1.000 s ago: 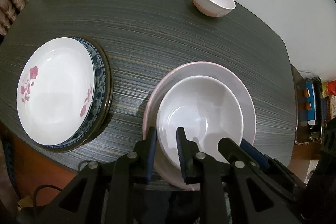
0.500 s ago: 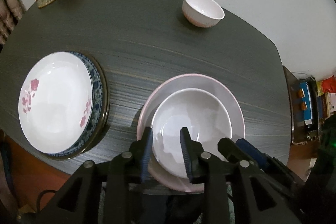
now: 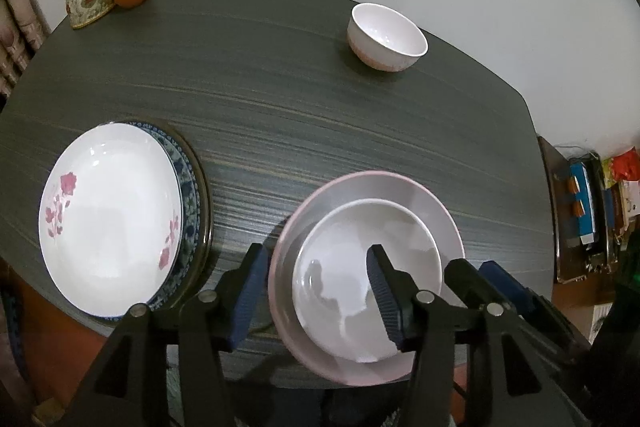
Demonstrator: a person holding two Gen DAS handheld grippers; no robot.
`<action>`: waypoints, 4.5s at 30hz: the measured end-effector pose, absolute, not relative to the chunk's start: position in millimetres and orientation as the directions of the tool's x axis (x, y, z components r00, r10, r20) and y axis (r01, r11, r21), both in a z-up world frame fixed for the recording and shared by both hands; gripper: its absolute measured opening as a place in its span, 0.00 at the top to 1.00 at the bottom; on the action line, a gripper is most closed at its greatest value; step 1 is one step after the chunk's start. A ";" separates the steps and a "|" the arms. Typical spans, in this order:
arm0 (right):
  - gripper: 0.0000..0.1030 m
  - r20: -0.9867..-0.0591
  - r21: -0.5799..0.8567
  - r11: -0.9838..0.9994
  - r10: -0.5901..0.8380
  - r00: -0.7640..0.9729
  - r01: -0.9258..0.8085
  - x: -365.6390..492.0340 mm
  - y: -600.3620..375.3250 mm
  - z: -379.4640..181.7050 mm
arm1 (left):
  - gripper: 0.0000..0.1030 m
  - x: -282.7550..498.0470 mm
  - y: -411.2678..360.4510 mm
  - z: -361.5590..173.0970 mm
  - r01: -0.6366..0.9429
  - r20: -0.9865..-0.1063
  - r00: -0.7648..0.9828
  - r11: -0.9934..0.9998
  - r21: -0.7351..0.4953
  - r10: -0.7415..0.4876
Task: Organize plates and bowls
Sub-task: 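Lower the white bowl into the pink-rimmed bowl and open the left tool, then withdraw the left tool from the nested bowls, then move the left tool to the white 'Rabbit' bowl and grip its rim, then lift the 'Rabbit' bowl with the left tool over the nested bowls, then lower the 'Rabbit' bowl into the nested bowls with the left tool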
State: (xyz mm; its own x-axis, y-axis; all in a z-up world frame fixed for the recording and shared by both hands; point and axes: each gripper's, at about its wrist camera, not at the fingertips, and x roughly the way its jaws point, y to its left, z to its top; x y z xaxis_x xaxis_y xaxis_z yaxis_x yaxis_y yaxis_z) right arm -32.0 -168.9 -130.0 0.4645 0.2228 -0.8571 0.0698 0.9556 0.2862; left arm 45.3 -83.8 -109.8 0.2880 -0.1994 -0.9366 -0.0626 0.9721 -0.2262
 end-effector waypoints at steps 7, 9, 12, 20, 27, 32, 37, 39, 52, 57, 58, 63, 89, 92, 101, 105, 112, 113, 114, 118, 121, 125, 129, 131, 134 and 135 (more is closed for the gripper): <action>0.48 -0.854 0.272 0.960 0.208 0.477 0.068 -25.1 -176.4 -127.0 | 0.45 56.9 -79.9 -108.6 -0.063 -0.940 0.289 0.976 -0.207 -0.180; 0.48 -0.856 0.272 0.960 0.211 0.472 0.065 -23.0 -179.8 -127.2 | 0.43 63.4 -79.6 -108.8 -0.062 -0.942 0.290 0.979 -0.194 -0.169; 0.48 -0.863 0.257 0.965 0.202 0.463 0.058 -16.9 -186.6 -127.9 | 0.42 73.6 -79.9 -110.2 -0.060 -0.945 0.288 0.982 -0.177 -0.153; 0.43 -0.874 0.259 0.964 0.209 0.438 0.058 8.6 -215.0 -134.9 | 0.42 102.2 -76.2 -116.7 -0.051 -0.949 0.302 0.992 -0.117 -0.096; 0.43 -0.866 0.280 0.954 0.205 0.456 0.105 38.2 -248.2 -139.2 | 0.42 141.0 -70.7 -126.3 -0.054 -0.945 0.317 0.994 -0.099 -0.077; 0.43 -0.872 0.283 0.951 0.202 0.445 0.122 66.6 -256.6 -143.9 | 0.42 182.3 -72.5 -131.0 -0.043 -0.938 0.323 0.988 -0.148 -0.126; 0.43 -0.851 0.304 0.948 0.225 0.474 0.095 105.5 -262.7 -139.6 | 0.42 225.5 -74.5 -133.2 -0.061 -0.929 0.327 0.977 -0.205 -0.174; 0.43 -0.836 0.335 0.938 0.249 0.489 0.095 124.7 -265.1 -138.3 | 0.42 241.1 -76.6 -135.0 -0.066 -0.923 0.332 0.971 -0.230 -0.195; 0.43 -0.830 0.390 0.913 0.289 0.476 0.125 226.5 -257.6 -152.7 | 0.42 316.7 -102.9 -168.8 -0.102 -0.917 0.282 0.942 -0.321 -0.282; 0.44 -0.857 0.358 0.925 0.270 0.438 0.129 246.8 -242.3 -169.8 | 0.44 323.8 -109.4 -190.0 -0.120 -0.930 0.237 0.941 -0.315 -0.281; 0.46 -0.862 0.360 0.924 0.277 0.424 0.128 249.4 -238.8 -174.9 | 0.44 325.3 -110.4 -192.5 -0.119 -0.931 0.234 0.942 -0.313 -0.279; 0.68 -0.872 0.378 0.917 0.306 0.382 0.130 257.1 -227.4 -192.5 | 0.83 320.7 -113.3 -200.7 -0.112 -0.910 0.220 0.918 -0.381 -0.351; 0.76 -0.799 0.386 0.922 0.322 0.508 0.023 100.8 -221.2 -53.6 | 0.86 133.7 -111.9 -41.1 -0.024 -0.884 0.352 0.941 -0.338 -0.308; 0.76 -0.796 0.382 0.924 0.324 0.510 0.009 75.5 -210.6 -48.2 | 0.86 104.7 -101.4 -35.3 -0.029 -0.885 0.357 0.944 -0.329 -0.297; 0.75 -0.801 0.391 0.920 0.356 0.481 -0.031 10.6 -179.3 -52.6 | 0.86 38.4 -72.8 -31.9 -0.066 -0.896 0.356 0.950 -0.307 -0.264; 0.75 -0.808 0.400 0.916 0.368 0.460 -0.029 -5.1 -171.3 -62.2 | 0.86 24.9 -65.7 -46.7 -0.079 -0.908 0.315 0.946 -0.313 -0.274; 0.75 -0.834 0.398 0.918 0.365 0.413 -0.008 -14.3 -161.0 -86.1 | 0.86 14.9 -70.5 -71.8 -0.096 -0.927 0.268 0.950 -0.297 -0.263; 0.75 -0.839 0.398 0.917 0.366 0.404 -0.004 -14.6 -160.2 -90.4 | 0.86 14.2 -70.3 -74.9 -0.097 -0.930 0.261 0.952 -0.291 -0.258; 0.75 -0.842 0.398 0.917 0.366 0.397 -0.002 -17.2 -162.3 -93.0 | 0.86 13.6 -70.8 -77.2 -0.098 -0.932 0.257 0.953 -0.287 -0.255; 0.75 -0.857 0.394 0.919 0.364 0.365 0.009 -23.1 -163.2 -107.9 | 0.86 12.5 -71.0 -88.5 -0.106 -0.941 0.231 0.955 -0.278 -0.248; 0.75 -0.863 0.396 0.918 0.366 0.347 0.017 -29.5 -170.5 -115.2 | 0.86 13.3 -71.7 -96.2 -0.111 -0.945 0.213 0.955 -0.274 -0.246; 0.75 -0.871 0.395 0.918 0.365 0.329 0.029 -30.2 -170.4 -124.1 | 0.86 14.1 -72.4 -105.1 -0.117 -0.951 0.193 0.956 -0.268 -0.243; 0.74 -0.876 0.396 0.918 0.365 0.316 0.037 -32.7 -173.6 -130.8 | 0.86 14.7 -71.6 -111.8 -0.121 -0.954 0.180 0.957 -0.264 -0.240; 0.74 -0.878 0.395 0.918 0.365 0.309 0.038 -31.0 -172.1 -134.2 | 0.86 16.2 -72.4 -113.6 -0.123 -0.955 0.178 0.958 -0.259 -0.236; 0.74 -0.882 0.393 0.919 0.364 0.300 0.040 -28.3 -169.5 -137.6 | 0.86 18.1 -73.6 -115.8 -0.123 -0.957 0.173 0.959 -0.257 -0.235; 0.74 -0.882 0.392 0.919 0.363 0.299 0.039 -28.3 -169.0 -138.3 | 0.86 18.6 -74.3 -116.9 -0.123 -0.957 0.172 0.959 -0.256 -0.234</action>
